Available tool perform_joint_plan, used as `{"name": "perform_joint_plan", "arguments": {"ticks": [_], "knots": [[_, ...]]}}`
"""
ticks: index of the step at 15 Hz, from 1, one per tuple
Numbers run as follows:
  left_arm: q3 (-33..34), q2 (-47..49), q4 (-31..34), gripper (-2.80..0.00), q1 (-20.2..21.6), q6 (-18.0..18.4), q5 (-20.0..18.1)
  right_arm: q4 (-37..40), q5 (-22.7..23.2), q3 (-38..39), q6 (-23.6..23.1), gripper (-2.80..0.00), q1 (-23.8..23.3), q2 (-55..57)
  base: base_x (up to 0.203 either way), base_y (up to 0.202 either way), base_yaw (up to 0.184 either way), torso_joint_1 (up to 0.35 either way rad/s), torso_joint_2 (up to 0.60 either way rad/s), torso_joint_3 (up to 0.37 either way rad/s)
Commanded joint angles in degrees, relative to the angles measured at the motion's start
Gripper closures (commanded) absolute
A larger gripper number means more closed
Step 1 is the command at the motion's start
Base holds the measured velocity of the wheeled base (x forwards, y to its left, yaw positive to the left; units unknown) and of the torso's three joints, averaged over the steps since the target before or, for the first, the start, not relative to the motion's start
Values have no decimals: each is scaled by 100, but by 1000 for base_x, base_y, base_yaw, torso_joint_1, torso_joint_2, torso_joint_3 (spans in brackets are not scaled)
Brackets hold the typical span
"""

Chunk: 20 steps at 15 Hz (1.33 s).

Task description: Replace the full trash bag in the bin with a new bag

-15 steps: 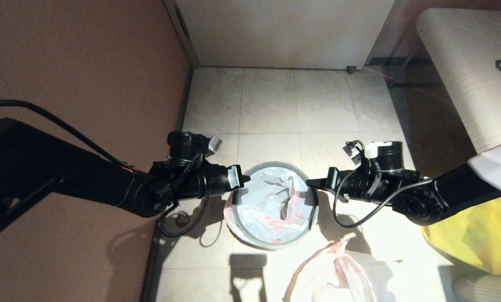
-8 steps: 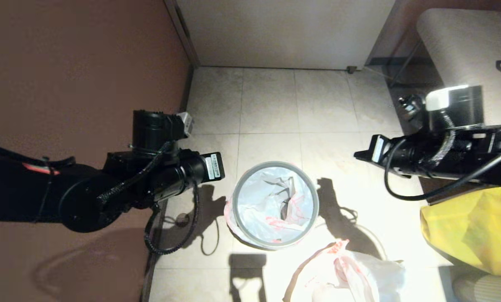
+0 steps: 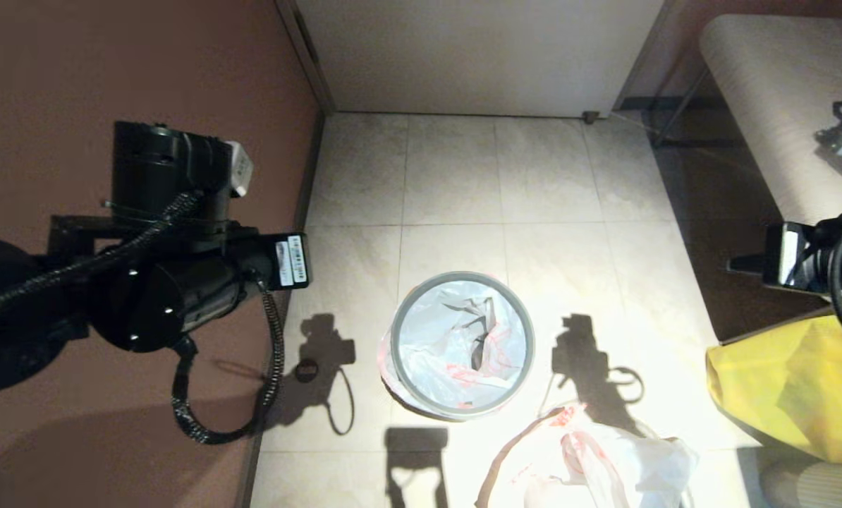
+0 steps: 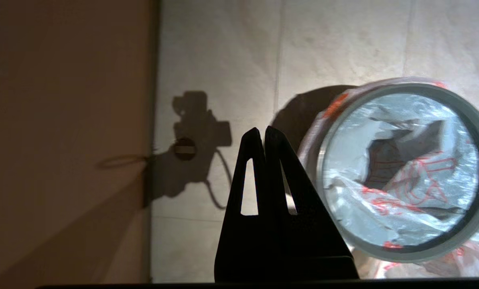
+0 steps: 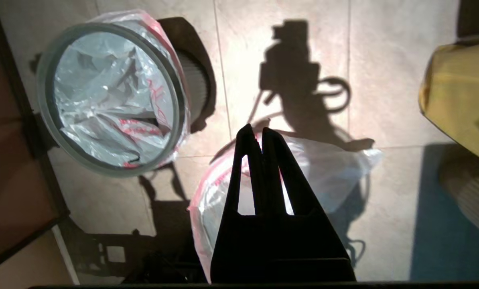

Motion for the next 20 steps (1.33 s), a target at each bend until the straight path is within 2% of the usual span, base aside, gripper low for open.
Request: {"name": "perform_joint_plan", "arguments": {"ticks": [1, 5, 7, 11, 15, 20], "knots": [[45, -539, 410, 0, 130, -20, 98, 374, -72, -3, 0, 0, -3, -723, 0, 0, 0, 0, 0, 0], [264, -1528, 1113, 0, 380, -9, 334, 1251, -124, -6, 17, 0, -30, -1628, 0, 0, 0, 0, 0, 0], [630, -2034, 1467, 0, 496, 30, 353, 1635, -129, -8, 108, 0, -70, -2149, 0, 0, 0, 0, 0, 0], [1456, -3162, 1544, 0, 929, 190, 358, 2145, -32, 19, 756, 0, -305, -2950, 0, 0, 0, 0, 0, 0], [2166, -4293, 1460, 0, 1242, 312, 367, 2480, 42, 43, 824, 0, -403, -3615, 0, 0, 0, 0, 0, 0], [2480, -5596, 1450, 0, 2098, 323, 345, 2530, 11, 156, 808, 0, -583, -4304, 0, 0, 0, 0, 0, 0]]}}
